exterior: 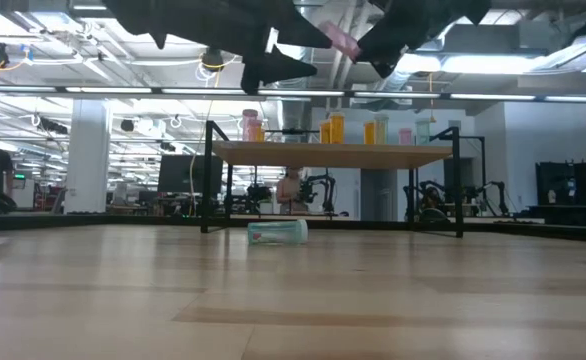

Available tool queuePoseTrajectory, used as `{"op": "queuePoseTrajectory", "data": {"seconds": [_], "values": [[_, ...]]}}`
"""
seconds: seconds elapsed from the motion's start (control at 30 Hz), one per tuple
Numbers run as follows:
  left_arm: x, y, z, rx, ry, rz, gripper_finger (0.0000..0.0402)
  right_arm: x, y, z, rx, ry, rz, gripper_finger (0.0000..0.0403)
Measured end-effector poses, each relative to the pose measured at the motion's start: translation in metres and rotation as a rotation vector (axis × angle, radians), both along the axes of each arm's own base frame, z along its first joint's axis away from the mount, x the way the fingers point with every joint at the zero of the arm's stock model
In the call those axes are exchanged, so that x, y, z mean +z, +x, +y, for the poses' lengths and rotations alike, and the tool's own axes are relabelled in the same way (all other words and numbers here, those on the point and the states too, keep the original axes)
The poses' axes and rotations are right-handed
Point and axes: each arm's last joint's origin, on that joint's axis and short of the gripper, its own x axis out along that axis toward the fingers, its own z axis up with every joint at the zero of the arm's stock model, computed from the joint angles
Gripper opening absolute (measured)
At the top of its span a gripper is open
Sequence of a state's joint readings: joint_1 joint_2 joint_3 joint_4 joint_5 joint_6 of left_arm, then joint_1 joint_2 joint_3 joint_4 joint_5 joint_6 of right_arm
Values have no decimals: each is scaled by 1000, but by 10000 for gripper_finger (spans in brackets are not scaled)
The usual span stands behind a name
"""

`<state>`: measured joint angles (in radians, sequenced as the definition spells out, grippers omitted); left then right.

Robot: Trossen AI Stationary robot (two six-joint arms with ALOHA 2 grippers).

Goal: Pick and place medicine bottles onto shelf by color
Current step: Adjust the small pink pill bottle on the shelf

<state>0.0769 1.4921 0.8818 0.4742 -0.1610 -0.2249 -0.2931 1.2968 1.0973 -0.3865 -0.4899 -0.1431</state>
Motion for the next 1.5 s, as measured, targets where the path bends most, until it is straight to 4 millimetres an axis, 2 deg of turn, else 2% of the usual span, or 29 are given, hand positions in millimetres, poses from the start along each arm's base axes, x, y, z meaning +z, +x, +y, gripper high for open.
{"op": "queuePoseTrajectory", "data": {"seconds": [0.27, 0.6, 0.87, 1.03, 1.2, 1.5], "values": [[7, -3, -2, -72, 17, -4, 271, -1, 0, -1, -47, -7, 14, 103], [10, -4, -2, -71, 22, -21, 271, -2, 0, 1, -44, -2, 26, 103], [12, -4, -2, -47, 27, -49, 271, -2, 2, 8, -21, -4, 26, 103], [13, -3, -4, -90, 36, -58, 267, -1, 3, 11, -9, -5, 22, 103], [15, -3, -6, -102, 51, -68, 246, -1, 3, 11, -10, -5, 23, 103], [15, -3, -7, -131, 50, -73, 175, 0, 3, 10, -17, -4, 13, 103]]}}
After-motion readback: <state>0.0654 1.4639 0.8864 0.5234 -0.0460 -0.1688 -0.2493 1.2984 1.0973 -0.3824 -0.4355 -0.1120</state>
